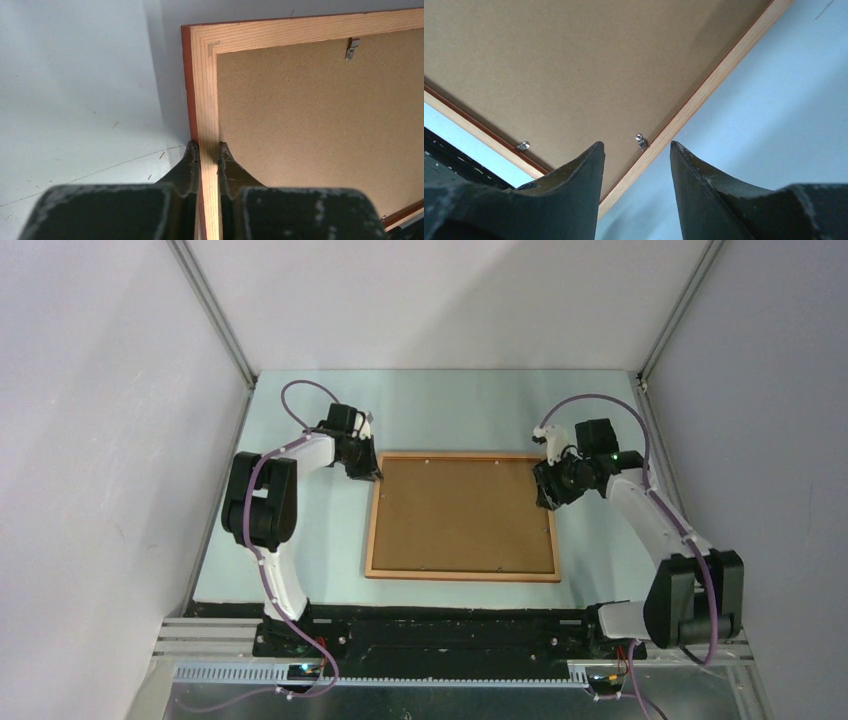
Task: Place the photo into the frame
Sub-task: Install the photo frame at the center of the board.
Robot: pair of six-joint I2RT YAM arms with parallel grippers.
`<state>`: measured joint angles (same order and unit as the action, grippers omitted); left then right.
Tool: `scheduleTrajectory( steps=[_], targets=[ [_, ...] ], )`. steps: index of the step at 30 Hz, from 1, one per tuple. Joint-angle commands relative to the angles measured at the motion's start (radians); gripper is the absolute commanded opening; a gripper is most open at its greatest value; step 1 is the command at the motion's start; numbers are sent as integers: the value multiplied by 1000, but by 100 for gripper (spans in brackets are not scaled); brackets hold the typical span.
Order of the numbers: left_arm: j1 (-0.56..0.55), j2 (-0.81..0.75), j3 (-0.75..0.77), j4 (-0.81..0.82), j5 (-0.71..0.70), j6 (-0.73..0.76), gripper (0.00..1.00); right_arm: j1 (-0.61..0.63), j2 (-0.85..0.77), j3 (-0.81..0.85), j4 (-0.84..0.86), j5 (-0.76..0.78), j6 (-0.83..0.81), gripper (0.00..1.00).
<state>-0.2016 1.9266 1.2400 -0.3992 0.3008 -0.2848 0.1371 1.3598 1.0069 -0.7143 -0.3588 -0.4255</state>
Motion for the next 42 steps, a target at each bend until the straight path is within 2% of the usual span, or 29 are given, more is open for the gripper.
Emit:
scheduleTrajectory(
  steps=[1,4,12,16,19,20,31,36,42],
  targets=[
    [-17,41,-26,-17,53,33,14,32,-133,27,52,53,40,55],
    [-18,35,-28,-17,51,34,18,46,-231,27,100,91,70,57],
    [-19,-33,-47,-3,-21,49,42,46,-430,27,201,241,99,60],
    [-18,-89,-61,8,-65,56,57,40,-504,27,236,327,128,73],
    [-18,-149,-76,21,-115,67,66,26,-543,27,250,384,168,96],
    [-18,-161,-78,23,-135,70,70,18,-546,28,250,397,188,97],
    [-17,-360,-100,67,-234,130,99,-37,-573,-6,185,311,222,100],
    [-17,-461,-131,81,-272,154,100,-84,-612,-60,221,290,252,99],
    [-13,-611,-166,81,-262,194,98,-127,-667,-120,271,141,306,99]
  ],
)
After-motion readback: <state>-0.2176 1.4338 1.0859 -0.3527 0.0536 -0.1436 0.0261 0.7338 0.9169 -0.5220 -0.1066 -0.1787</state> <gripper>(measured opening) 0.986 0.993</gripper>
